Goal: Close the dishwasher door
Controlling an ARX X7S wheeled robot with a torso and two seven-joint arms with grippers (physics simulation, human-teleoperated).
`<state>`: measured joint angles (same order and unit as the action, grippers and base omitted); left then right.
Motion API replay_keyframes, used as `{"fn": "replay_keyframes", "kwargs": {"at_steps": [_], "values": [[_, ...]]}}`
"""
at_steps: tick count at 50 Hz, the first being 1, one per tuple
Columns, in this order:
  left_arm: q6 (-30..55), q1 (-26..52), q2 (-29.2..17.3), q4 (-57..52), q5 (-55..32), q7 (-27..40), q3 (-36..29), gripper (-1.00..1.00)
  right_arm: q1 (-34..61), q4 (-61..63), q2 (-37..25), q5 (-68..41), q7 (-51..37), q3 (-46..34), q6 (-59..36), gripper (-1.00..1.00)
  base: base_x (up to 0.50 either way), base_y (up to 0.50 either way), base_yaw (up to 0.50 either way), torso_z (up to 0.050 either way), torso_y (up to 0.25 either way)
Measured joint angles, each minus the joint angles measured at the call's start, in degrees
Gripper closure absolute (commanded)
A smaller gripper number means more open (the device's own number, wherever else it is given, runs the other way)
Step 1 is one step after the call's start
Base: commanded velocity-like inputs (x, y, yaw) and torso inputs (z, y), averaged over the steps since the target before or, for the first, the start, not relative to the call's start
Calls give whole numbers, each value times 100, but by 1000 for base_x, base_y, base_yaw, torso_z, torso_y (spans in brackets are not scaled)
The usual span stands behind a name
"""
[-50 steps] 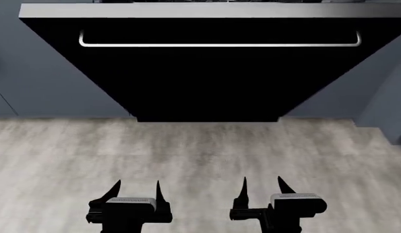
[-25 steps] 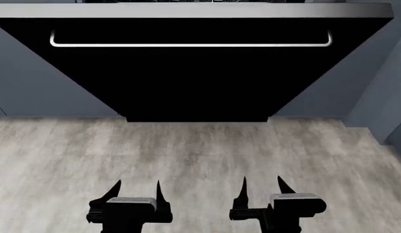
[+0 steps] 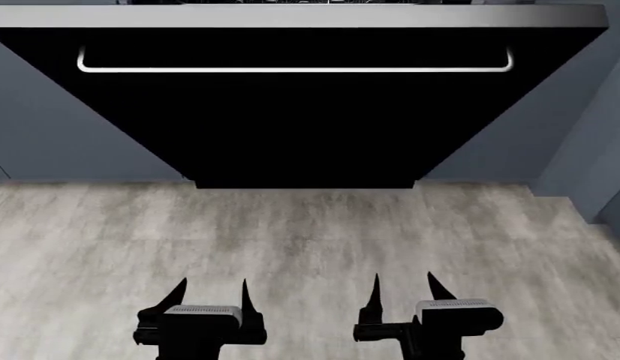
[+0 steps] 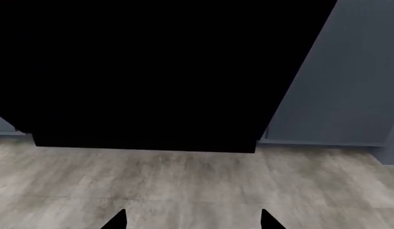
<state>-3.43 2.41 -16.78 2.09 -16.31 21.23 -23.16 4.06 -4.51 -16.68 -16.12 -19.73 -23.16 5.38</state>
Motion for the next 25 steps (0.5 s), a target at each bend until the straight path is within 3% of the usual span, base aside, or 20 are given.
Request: {"fn": "replay_keyframes", "kwargs": {"at_steps": [25], "values": [[-8, 14, -24, 11, -28, 25, -35, -100, 29, 6, -14, -96, -20, -19, -64, -100, 64, 0, 0, 0, 0]]}}
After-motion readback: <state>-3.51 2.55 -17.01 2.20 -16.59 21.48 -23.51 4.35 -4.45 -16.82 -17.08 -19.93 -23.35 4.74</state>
